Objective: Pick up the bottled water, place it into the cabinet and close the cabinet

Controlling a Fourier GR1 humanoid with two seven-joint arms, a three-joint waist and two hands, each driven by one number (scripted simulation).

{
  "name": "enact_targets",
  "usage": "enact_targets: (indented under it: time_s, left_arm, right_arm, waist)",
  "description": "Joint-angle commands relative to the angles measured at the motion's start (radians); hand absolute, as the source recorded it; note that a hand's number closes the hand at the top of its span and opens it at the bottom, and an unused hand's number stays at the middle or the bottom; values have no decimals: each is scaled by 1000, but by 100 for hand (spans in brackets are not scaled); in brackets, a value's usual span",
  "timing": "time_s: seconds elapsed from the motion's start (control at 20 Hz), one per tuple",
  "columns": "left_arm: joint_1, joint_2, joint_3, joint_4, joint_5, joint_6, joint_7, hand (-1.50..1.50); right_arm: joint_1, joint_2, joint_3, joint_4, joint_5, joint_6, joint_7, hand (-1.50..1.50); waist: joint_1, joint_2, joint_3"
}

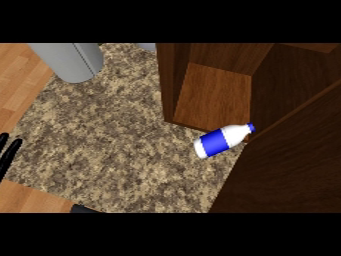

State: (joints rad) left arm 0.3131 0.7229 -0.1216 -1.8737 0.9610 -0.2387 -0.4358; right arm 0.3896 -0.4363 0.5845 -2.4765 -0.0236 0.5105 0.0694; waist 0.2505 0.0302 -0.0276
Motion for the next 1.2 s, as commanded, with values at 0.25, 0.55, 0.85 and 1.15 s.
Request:
enact_targets:
  time_s: [0.25, 0.55, 0.85, 1.15]
  left_arm:
    - [-11, 13, 19, 19, 16, -23, 4, -150]
    - [-13, 11, 27, 32, 27, -30, 3, -150]
    - [-38, 21, 37, 21, 35, -45, 5, -150]
    - [-38, 38, 60, 45, 38, -63, 5, -150]
  right_arm:
    - [-154, 29, 128, 3, 3, 36, 134, 150]
    - [-161, 65, 121, 38, -50, 24, 155, 150]
    - [-151, 77, 147, 97, -159, 64, 138, 150]
    - [-171, 112, 90, 142, -227, 42, 129, 150]
  waist:
    - [-6, 0, -3]
    - [-10, 14, -3]
    - [22, 40, 2]
    - [34, 44, 3]
